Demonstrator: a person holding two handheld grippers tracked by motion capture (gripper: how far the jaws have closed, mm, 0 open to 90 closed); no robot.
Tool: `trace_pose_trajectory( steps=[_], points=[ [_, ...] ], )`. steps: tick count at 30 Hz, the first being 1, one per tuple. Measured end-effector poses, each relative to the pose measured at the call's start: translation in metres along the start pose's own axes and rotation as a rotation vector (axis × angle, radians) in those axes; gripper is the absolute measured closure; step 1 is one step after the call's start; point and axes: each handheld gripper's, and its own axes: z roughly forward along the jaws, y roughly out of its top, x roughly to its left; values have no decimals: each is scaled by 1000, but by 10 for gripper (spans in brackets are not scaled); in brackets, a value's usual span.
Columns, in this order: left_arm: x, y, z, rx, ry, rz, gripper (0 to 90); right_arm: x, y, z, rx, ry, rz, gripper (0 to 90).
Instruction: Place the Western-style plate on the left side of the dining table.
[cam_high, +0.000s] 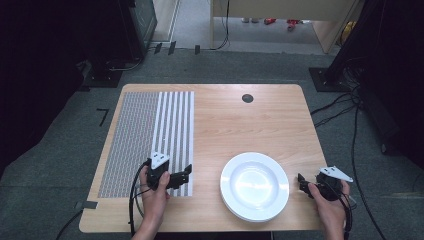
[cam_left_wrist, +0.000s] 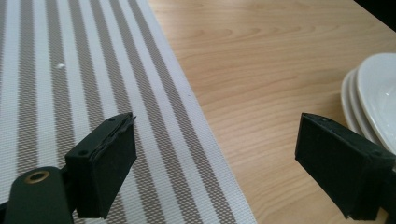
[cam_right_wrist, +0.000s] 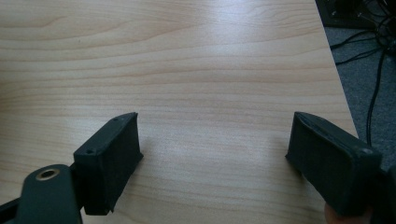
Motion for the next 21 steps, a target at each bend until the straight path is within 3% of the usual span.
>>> trace_pose_trajectory(
  steps=[3,4,13,21],
  points=[
    [-4,-1,2,10,-13,9,125,-3,0,-1,-12,9,33,182],
    [-8,-3,4,13,-20,14,125,-5,-1,-2,-24,15,76,182],
    [-20,-4,9,25,-52,32,126,-6,0,-10,-56,40,137,182],
    [-30,-6,14,38,-75,50,126,1,4,-22,-70,83,153,183]
  ],
)
